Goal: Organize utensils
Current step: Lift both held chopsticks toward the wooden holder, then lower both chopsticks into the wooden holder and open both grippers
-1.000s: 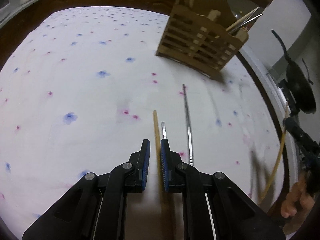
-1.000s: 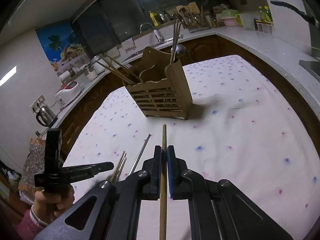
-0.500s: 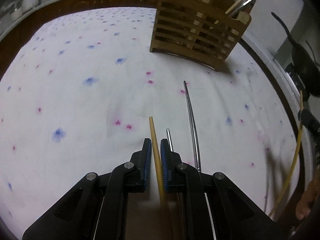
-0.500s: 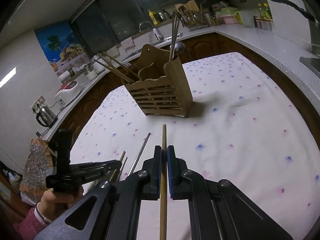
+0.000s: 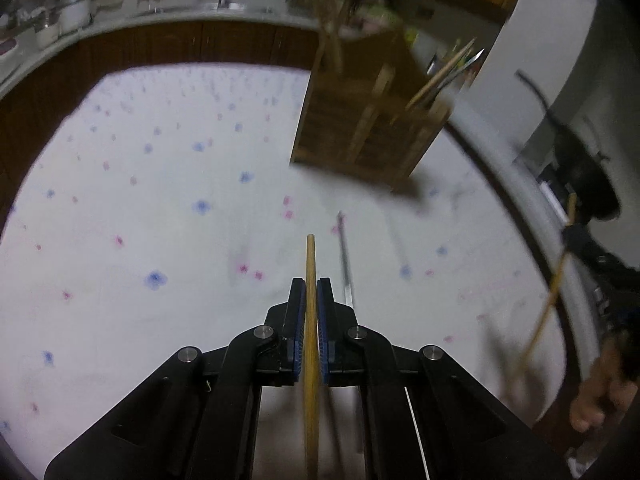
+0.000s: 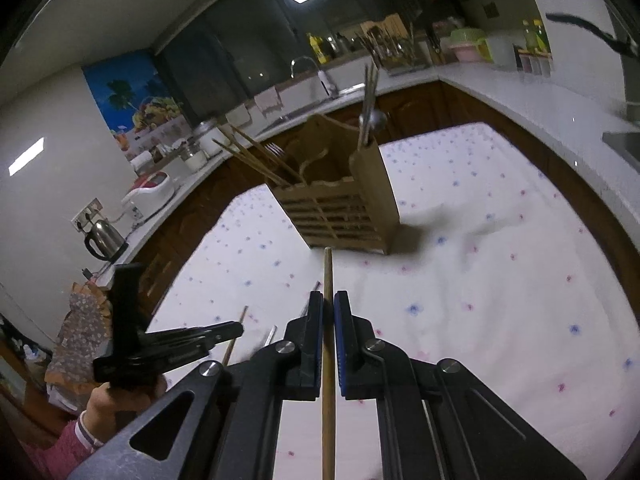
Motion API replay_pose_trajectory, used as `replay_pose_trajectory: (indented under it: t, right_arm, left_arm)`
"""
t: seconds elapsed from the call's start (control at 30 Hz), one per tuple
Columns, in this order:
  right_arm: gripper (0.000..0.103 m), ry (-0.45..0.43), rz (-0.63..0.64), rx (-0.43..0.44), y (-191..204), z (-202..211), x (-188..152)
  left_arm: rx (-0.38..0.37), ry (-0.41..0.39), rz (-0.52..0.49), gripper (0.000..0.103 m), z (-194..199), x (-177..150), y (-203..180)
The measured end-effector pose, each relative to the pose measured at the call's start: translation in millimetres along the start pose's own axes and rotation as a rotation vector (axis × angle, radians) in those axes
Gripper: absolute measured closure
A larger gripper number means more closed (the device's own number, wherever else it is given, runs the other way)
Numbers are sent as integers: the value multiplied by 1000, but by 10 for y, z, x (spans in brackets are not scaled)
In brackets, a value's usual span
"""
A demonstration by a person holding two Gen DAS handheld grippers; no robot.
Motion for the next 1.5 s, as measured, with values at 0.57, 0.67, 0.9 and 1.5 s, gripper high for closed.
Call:
replay_pose_trajectory:
  t: [0.57,0.67,0.9,1.5]
  right_arm:
    - [97,-153,82,39,348,189,646]
    - [97,-166,88,36,348,182,723]
    - [97,-211,96,18,310,145,995]
    - [97,-415,71,-70,55,-148,2068]
  left_arm:
    - [-45,-250,-12,98,899,703,-128]
    - [-49,-270,-2,98,916,786,-125]
    - [-57,-338,3,98,995,1103,-183]
    - [19,-610,64,98,763,2443,-265]
Point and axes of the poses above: each gripper's, at about its wrist camera, not at the fingertips, and z roughly against the way its jaws point, y to its left, x to its top, the point moved 5 cm from there along -z, roughly the way its jaws point, and after that the axes turned 5 degrees about -y, right-handed, at the moved point
